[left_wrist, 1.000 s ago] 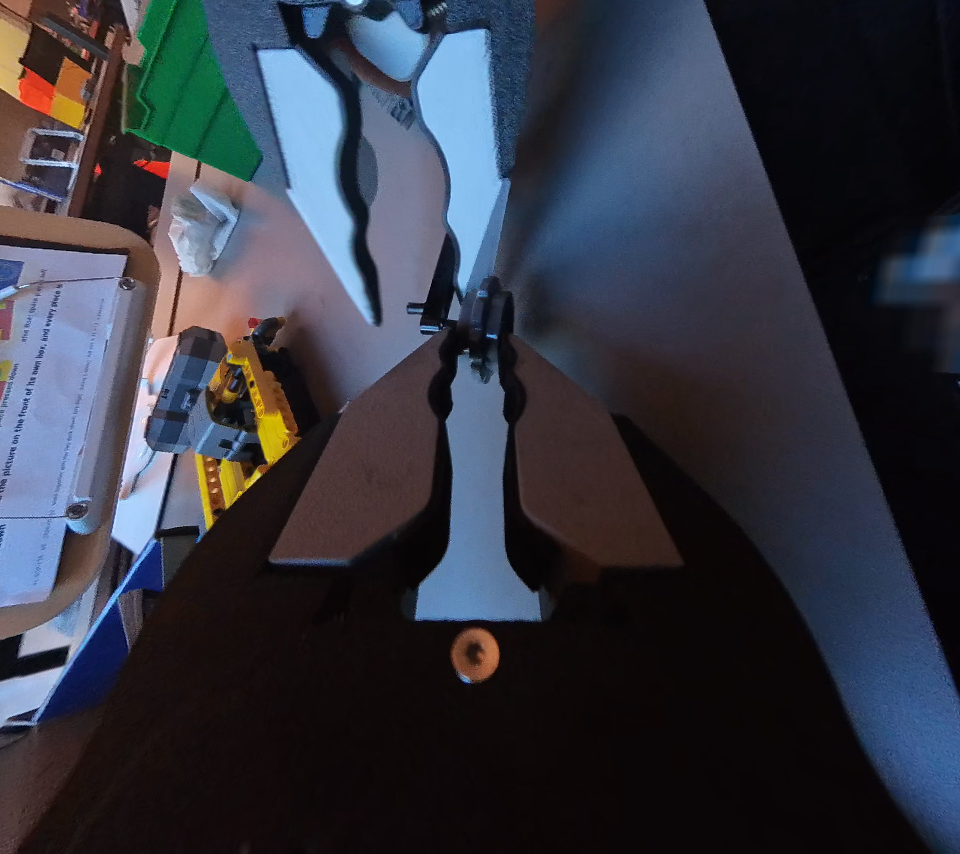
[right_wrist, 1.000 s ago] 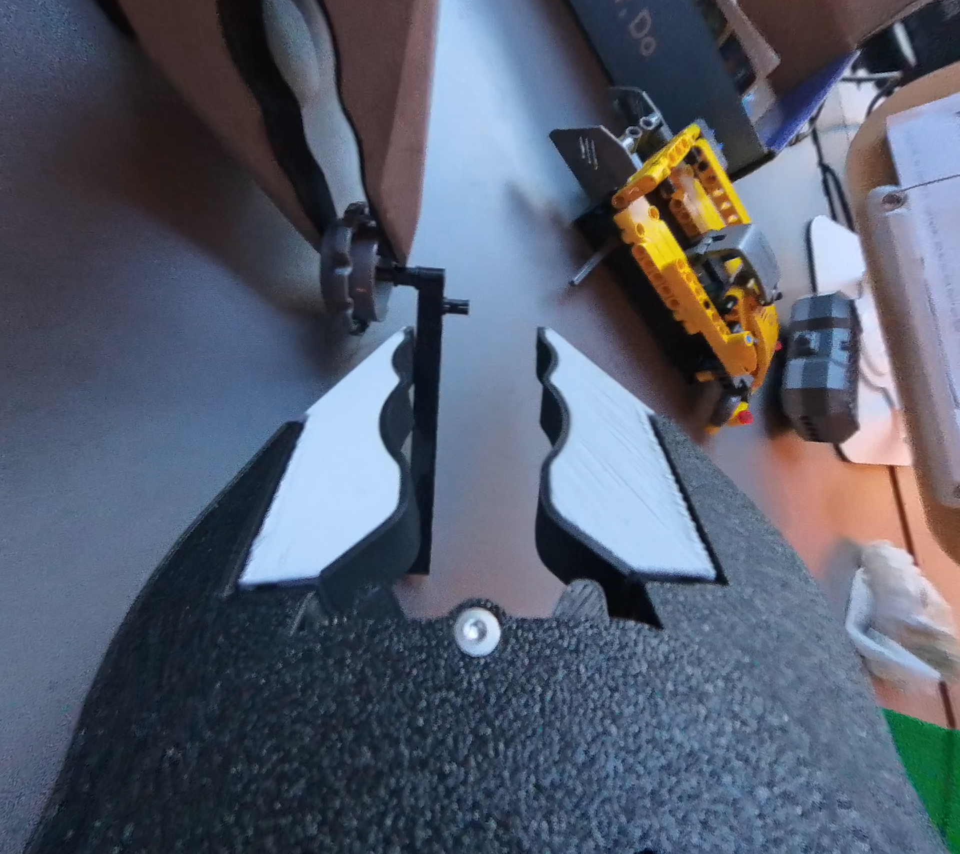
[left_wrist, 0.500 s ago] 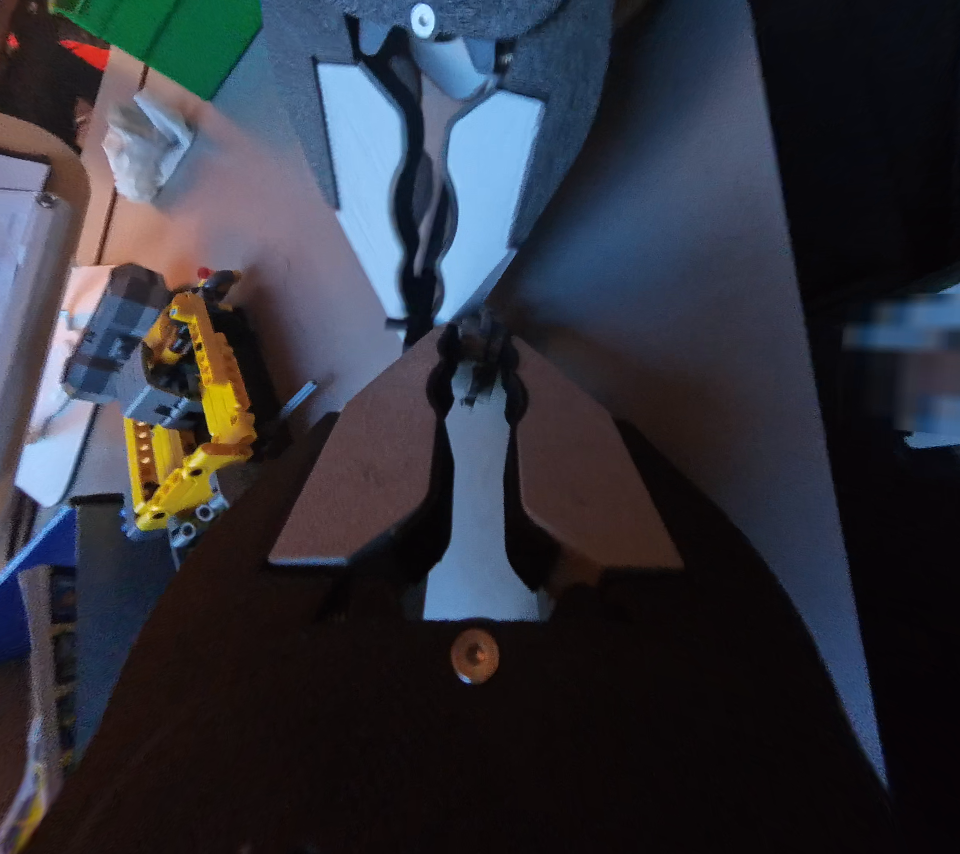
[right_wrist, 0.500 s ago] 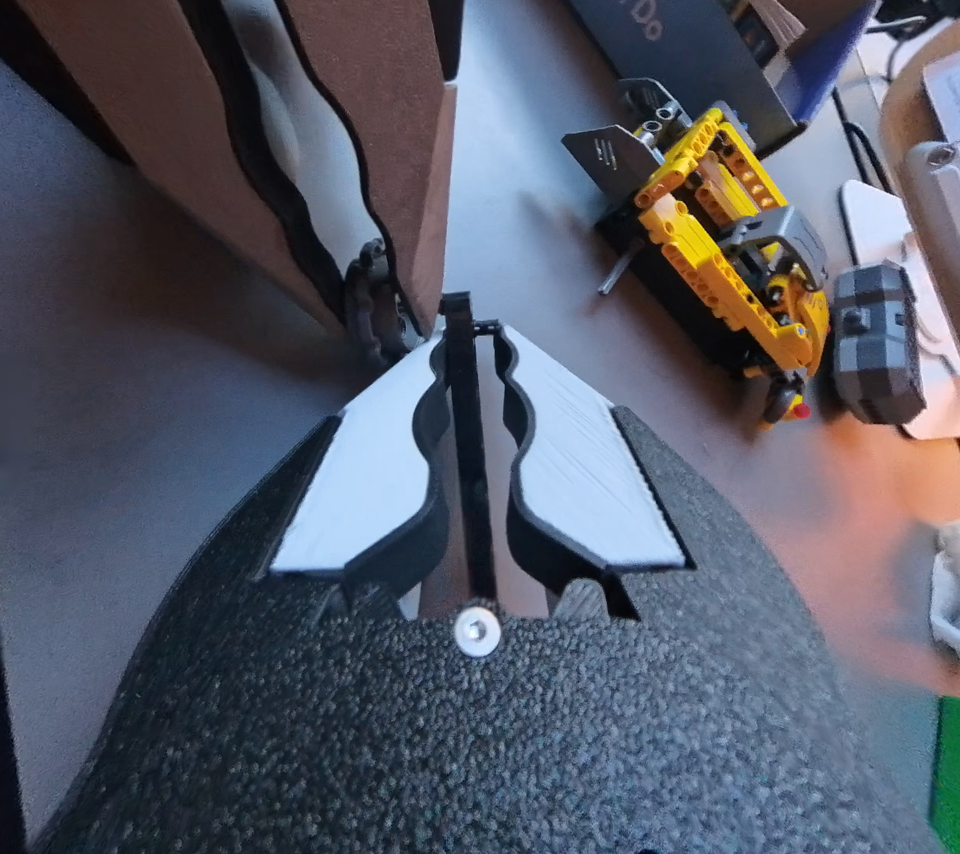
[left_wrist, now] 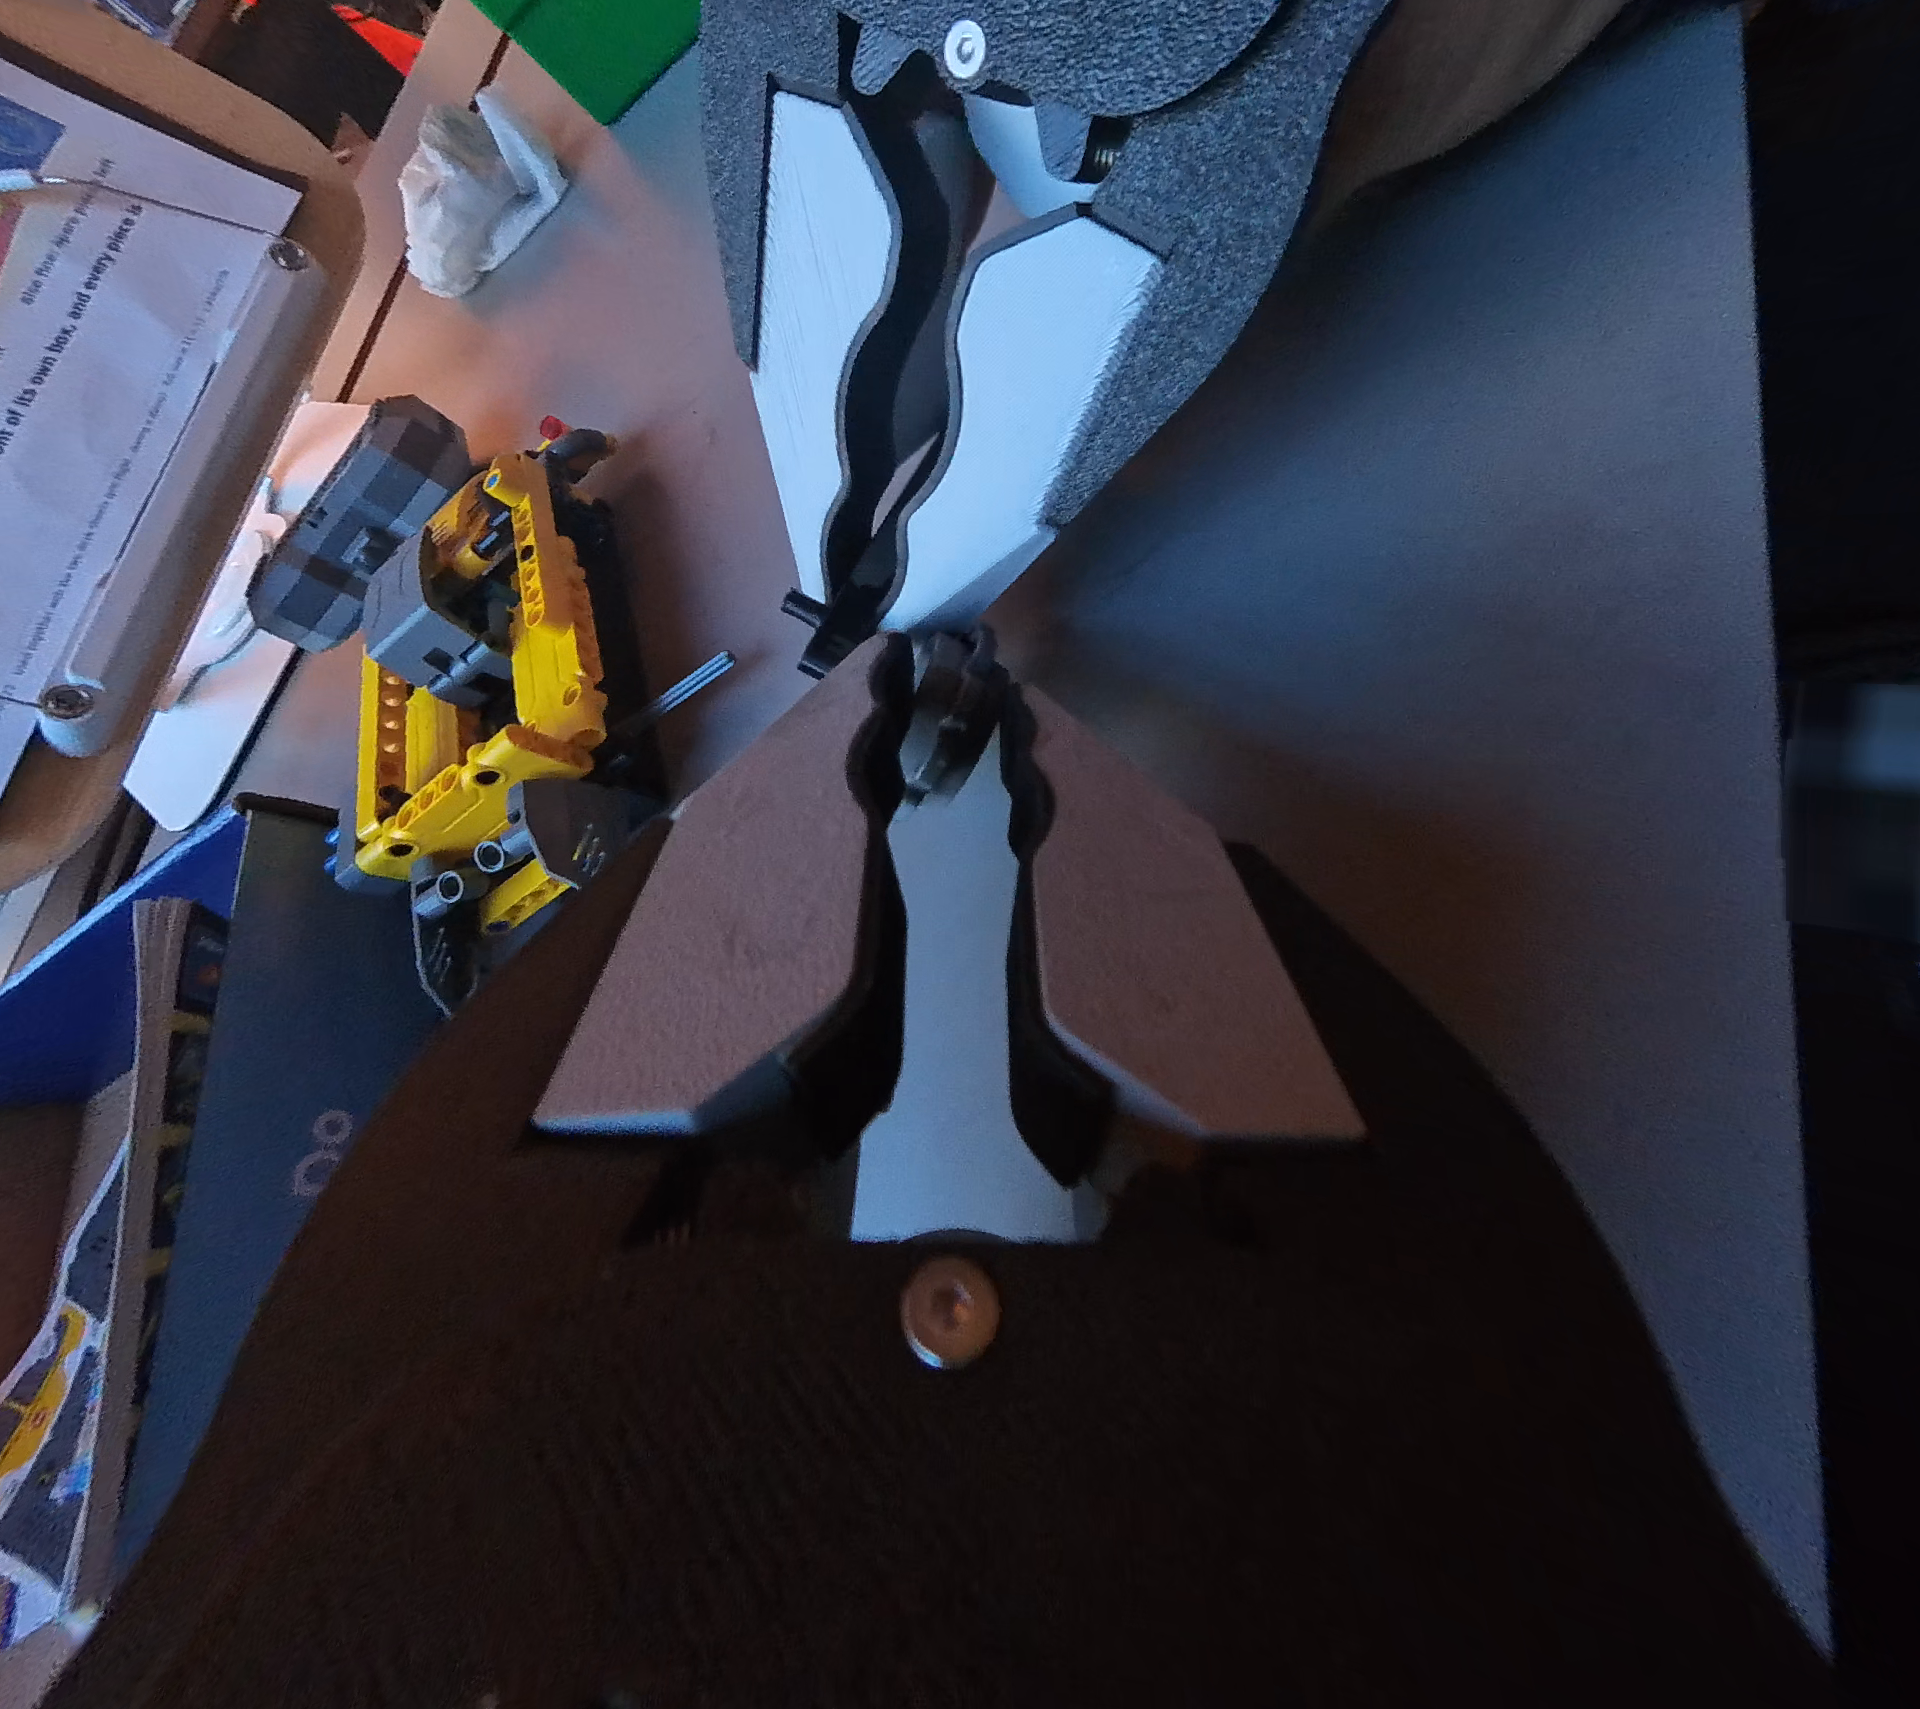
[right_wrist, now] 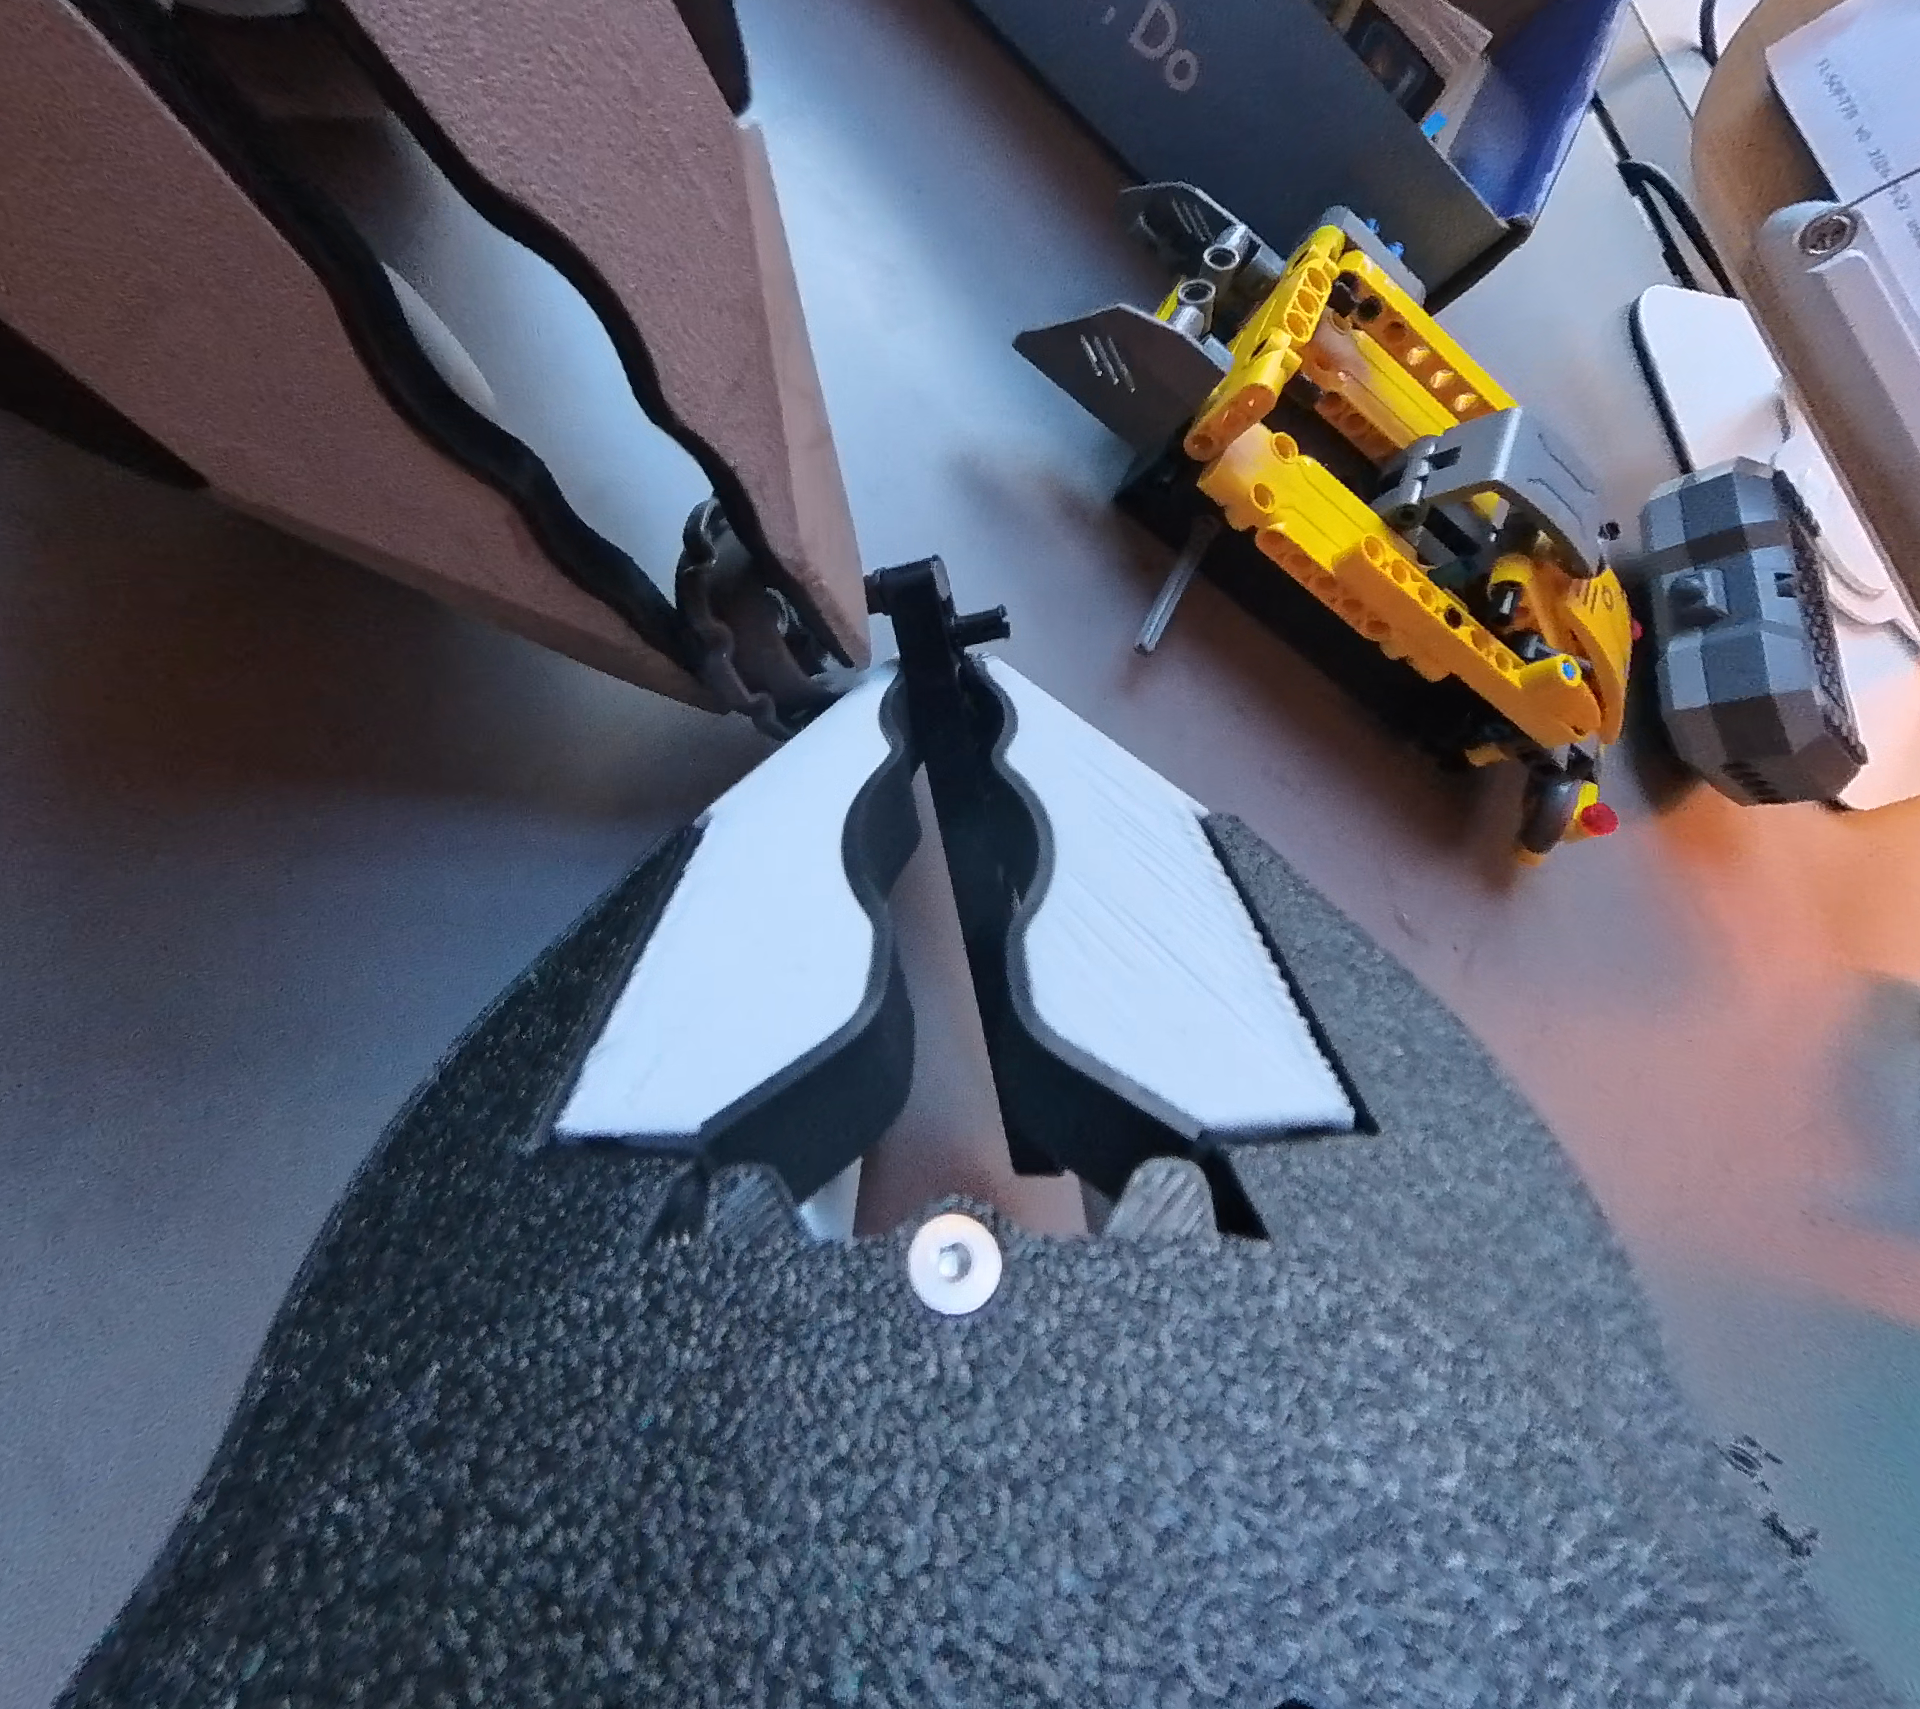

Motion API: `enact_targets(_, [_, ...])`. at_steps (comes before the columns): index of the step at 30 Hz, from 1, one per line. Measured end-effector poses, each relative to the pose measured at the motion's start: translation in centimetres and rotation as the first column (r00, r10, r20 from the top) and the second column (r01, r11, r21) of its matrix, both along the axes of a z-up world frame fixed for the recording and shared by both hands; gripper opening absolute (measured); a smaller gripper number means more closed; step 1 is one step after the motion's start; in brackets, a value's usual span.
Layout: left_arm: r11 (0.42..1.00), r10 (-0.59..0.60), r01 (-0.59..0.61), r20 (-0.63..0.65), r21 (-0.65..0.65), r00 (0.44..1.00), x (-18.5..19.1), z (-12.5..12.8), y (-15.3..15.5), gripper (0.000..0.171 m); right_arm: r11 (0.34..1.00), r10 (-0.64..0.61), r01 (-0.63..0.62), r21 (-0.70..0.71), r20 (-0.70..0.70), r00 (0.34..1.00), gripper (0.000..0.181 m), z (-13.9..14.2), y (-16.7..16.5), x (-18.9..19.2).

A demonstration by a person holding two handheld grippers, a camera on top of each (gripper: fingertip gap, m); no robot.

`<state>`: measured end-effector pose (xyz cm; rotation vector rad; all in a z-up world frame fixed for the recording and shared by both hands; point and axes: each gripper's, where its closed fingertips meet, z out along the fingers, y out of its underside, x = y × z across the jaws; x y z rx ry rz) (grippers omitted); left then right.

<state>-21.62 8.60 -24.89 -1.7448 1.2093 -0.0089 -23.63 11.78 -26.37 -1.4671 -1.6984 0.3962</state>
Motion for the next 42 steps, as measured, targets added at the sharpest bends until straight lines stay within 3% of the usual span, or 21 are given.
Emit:
enact_targets(3, [1.0,-0.006,0.005,0.044,0.011,0.999,-0.1,0.6,0.0,0.017,1.0,0.002,-0.002,-0.017,-0.023,1.0,0.003,0.4,-0.1,-0.1])
enact_targets(8, [0.995,0.014,0.014,0.271,-0.099,0.962,0.3,2.2,-0.2,0.018,0.999,0.035,-0.034,0.018,-0.089,0.995,0.003,1.7,-0.4,-0.1])
enact_targets(13, [0.989,-0.024,0.068,0.311,-0.13,0.95,0.3,2.6,-1.2,0.019,0.959,0.065,-0.043,0.281,-0.068,0.996,0.0,2.2,-0.8,0.0])
enact_targets(16, [0.993,-0.074,0.093,0.235,-0.067,0.969,0.1,2.9,-1.7,0.021,0.961,0.063,-0.037,0.274,-0.086,0.994,0.0,2.5,-1.0,-0.1])
enact_targets(17, [0.994,-0.104,0.11,0.187,-0.024,0.977,0.0,3.1,-2.0,0.036,0.96,0.038,-0.011,0.278,-0.092,0.995,0.0,2.6,-0.4,0.1])
enact_targets(18, [0.993,-0.119,0.116,0.156,0.03,0.981,-0.2,3.7,-2.3,0.039,0.964,0.017,0.008,0.266,-0.091,0.996,0.0,2.5,0.1,0.4])
enact_targets(20, [0.992,-0.102,0.084,0.201,0.094,0.974,-1.0,5.5,-2.0,0.038,0.991,0.015,0.0,0.131,-0.115,0.993,0.003,2.1,0.0,0.6])
enact_targets(23, [0.999,-0.021,0.036,0.343,-0.036,0.939,-2.0,5.8,-1.1,0.056,0.977,-0.001,-0.043,-0.209,-0.209,0.978,0.003,3.1,-0.2,0.5])
enact_targets(25, [0.994,0.04,-0.001,0.353,-0.112,0.935,-2.5,4.8,-0.5,0.058,0.829,-0.021,-0.09,-0.553,-0.192,0.981,0.002,2.9,-1.0,0.5])
enact_targets(27, [0.99,0.058,-0.006,0.364,-0.141,0.929,-2.5,4.2,-0.3,0.056,0.685,-0.032,-0.114,-0.72,-0.185,0.982,0.002,2.6,-1.4,0.6])
enact_targets(32, [0.982,0.082,-0.002,0.418,-0.187,0.905,-1.8,3.7,0.2,0.052,0.625,0.014,-0.12,-0.772,-0.143,0.99,0.002,1.8,-2.3,0.5])
enact_targets(38, [0.972,0.062,0.047,0.445,-0.23,0.894,-0.7,3.1,-0.2,0.047,0.66,0.063,-0.128,-0.74,-0.115,0.991,0.002,1.3,-3.1,0.4])
enact_targets(42, [0.953,0.074,0.095,0.524,-0.288,0.848,-0.6,3.6,-0.5,0.024,0.668,0.079,-0.124,-0.734,-0.095,0.992,0.003,1.0,-3.4,0.4])
